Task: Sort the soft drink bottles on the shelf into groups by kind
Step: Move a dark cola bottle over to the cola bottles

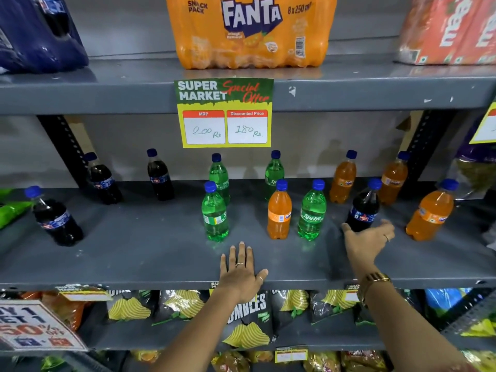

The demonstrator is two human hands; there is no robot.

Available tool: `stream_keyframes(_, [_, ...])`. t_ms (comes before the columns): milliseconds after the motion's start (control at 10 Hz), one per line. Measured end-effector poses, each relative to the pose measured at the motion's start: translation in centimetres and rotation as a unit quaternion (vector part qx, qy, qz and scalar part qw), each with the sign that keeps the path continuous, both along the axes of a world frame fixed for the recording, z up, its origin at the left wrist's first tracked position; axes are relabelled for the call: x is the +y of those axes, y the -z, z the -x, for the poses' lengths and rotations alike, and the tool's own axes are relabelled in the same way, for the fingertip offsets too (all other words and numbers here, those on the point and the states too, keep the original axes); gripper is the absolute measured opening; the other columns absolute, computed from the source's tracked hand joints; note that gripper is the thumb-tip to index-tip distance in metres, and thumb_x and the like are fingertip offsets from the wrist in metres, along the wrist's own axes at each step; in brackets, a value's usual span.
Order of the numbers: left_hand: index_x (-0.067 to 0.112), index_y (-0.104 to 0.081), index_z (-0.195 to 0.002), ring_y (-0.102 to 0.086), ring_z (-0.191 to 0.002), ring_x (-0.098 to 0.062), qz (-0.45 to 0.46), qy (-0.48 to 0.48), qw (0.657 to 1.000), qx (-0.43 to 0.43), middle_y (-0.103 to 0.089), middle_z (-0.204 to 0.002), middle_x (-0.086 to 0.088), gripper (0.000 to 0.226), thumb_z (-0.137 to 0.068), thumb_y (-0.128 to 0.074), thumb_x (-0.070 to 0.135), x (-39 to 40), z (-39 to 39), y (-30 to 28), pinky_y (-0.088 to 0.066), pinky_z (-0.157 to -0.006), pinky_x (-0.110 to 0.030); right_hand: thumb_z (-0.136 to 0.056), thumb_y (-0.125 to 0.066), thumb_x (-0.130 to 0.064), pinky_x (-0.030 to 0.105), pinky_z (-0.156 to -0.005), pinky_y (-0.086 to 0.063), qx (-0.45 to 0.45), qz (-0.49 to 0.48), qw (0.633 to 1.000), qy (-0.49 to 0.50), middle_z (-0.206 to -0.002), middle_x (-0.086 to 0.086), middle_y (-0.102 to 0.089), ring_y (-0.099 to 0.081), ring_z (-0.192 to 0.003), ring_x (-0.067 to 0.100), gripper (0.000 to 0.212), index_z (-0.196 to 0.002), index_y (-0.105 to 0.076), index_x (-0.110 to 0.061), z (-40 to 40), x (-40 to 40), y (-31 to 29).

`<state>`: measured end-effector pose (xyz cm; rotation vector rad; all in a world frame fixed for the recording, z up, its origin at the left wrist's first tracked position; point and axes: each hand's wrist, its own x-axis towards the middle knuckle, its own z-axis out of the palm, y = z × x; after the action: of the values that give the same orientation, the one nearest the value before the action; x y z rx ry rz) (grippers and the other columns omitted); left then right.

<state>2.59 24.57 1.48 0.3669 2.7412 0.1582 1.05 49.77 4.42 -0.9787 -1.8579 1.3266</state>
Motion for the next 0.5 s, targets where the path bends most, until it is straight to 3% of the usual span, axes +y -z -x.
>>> stream_keyframes(100, [0.01,0.016,-0.147,0.024,-0.143,-0.028,0.0,-0.002,1.0,-0.001,0.025,-0.156,-0.009,0.072,-0.098,-0.014,0.051,0.0,0.0,0.1,0.013,-0.117,-0.047,-0.076,-0.071,-0.009,0.05,-0.103,-0.036,-0.058,0.005,0.997,-0.056,-0.135,0.03,-0.042,-0.041,-0.123,0.045,0.07,-0.131,-0.029,0.001,0.9,1.4,0.1])
stream_keyframes(200, [0.01,0.016,-0.147,0.024,-0.143,-0.028,-0.002,-0.002,1.0,0.0,0.025,-0.155,-0.009,0.072,-0.098,-0.014,0.051,0.0,0.1,0.2,0.013,-0.117,-0.047,-0.081,-0.067,-0.015,0.051,-0.099,-0.038,-0.091,-0.008,0.993,-0.074,-0.129,0.031,-0.049,-0.045,-0.12,0.045,0.056,-0.124,-0.037,0.003,0.8,1.7,0.3])
stream_keyframes(500, [0.009,0.013,-0.148,0.021,-0.144,-0.029,-0.012,-0.002,1.0,0.022,0.021,-0.157,-0.01,0.071,-0.098,-0.014,0.051,-0.2,0.1,0.6,0.012,-0.117,-0.047,-0.079,-0.069,-0.019,0.048,-0.088,-0.043,-0.123,-0.064,0.982,-0.132,-0.117,0.034,-0.055,-0.052,-0.109,0.047,0.049,-0.112,-0.043,0.006,-2.8,-1.7,0.7])
